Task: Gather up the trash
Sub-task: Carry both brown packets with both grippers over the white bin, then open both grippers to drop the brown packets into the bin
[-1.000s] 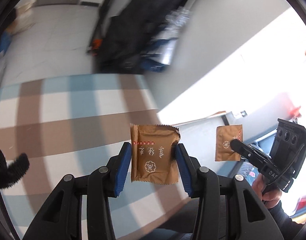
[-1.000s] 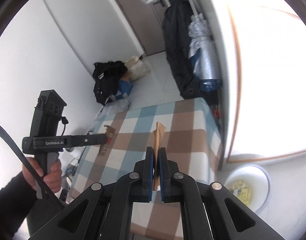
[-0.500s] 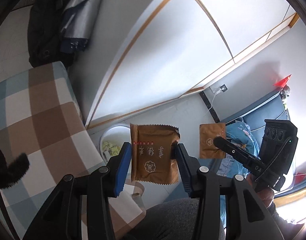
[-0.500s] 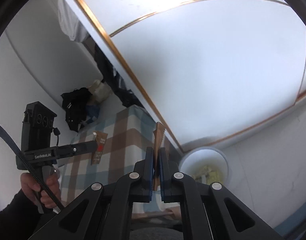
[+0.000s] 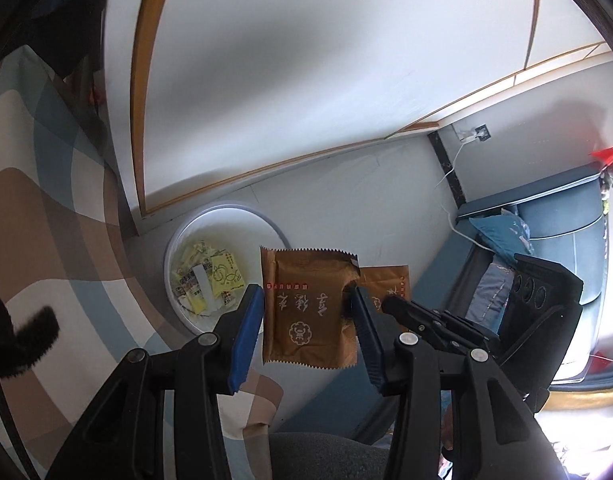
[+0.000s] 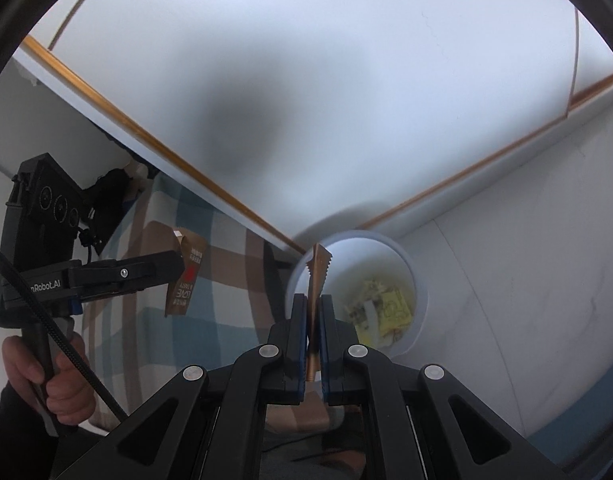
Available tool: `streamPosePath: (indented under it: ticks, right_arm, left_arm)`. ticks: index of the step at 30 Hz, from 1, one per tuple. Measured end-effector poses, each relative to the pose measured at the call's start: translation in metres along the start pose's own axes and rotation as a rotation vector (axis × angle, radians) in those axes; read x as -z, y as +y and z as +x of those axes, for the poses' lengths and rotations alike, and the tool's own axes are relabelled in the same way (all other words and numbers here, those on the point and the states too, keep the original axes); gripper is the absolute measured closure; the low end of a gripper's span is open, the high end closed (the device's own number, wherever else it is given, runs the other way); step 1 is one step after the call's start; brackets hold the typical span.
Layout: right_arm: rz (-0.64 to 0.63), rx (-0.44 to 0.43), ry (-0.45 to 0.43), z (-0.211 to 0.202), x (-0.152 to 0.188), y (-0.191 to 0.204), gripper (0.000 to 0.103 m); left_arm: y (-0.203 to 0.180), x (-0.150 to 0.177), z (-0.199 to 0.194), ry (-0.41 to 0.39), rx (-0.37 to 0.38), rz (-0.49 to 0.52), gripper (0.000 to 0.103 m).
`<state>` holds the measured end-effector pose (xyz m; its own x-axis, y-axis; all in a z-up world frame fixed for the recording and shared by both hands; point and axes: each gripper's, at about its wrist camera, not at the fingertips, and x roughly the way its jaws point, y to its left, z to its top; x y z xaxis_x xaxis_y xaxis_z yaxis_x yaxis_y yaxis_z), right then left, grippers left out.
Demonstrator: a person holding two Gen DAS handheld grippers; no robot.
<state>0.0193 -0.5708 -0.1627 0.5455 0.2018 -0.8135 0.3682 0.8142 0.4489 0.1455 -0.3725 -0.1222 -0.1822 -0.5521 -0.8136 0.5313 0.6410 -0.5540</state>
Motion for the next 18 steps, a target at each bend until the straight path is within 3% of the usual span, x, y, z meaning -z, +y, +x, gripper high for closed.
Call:
streamPosePath:
  ticks: [7, 18]
  right_arm:
    - [0.077, 0.01, 0.103, 0.058, 0.003, -0.028, 0.097]
    - [0.107, 0.009, 0.159, 0.108, 0.002, -0.035, 0.088]
  left_arm:
    - [-0.005, -0.004, 0.021, 0.048, -0.079, 0.013, 0.063]
    - [-0.007, -0.017, 0.041, 0.105, -0.098, -0.026, 0.063]
